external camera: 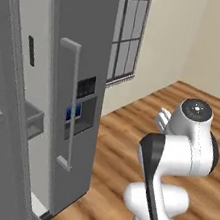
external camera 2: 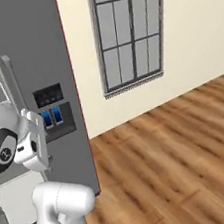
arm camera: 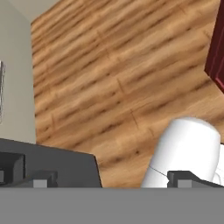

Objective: Retrieve the bottle and the shaker from the cabinet and place them next to the mixing bowl on the counter. Then add garlic from the fridge to the mixing bowl.

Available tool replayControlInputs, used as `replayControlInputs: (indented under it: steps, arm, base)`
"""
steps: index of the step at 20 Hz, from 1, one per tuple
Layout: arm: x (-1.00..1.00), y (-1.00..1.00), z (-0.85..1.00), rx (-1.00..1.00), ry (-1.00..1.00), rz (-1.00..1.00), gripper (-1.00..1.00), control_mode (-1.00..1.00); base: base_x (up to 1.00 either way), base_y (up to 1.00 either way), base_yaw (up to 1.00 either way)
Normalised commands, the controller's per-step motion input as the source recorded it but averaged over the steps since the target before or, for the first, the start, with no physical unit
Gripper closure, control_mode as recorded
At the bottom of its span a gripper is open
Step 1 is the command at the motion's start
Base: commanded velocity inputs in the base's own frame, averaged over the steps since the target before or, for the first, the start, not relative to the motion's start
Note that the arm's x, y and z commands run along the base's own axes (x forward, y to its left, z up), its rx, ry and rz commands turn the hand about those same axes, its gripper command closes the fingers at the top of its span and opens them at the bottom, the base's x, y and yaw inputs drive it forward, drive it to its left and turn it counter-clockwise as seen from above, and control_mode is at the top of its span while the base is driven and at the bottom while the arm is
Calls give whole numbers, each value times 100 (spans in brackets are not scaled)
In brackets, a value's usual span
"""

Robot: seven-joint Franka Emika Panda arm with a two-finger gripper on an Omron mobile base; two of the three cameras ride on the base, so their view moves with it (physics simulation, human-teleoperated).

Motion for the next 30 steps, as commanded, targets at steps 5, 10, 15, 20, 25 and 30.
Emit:
replayControlInputs:
  steps: [5,10,15,20,25,30]
  arm:
    - [0,0,0,0,0,0,-100,100]
    - [0,0,0,0,0,0,-100,100]
    - [0,0,0,0,0,0,-100,100]
    - [0,0,0,0,0,0,-100,100]
    - [0,0,0,0,0,0,-100,100]
    - [0,0,0,0,0,0,-100,100]
  base:
    - [63,-49,40]
    - [48,-34,41]
    - [49,-24,40]
    - [52,-5,38]
    - [57,0,35]
    - [45,0,32]
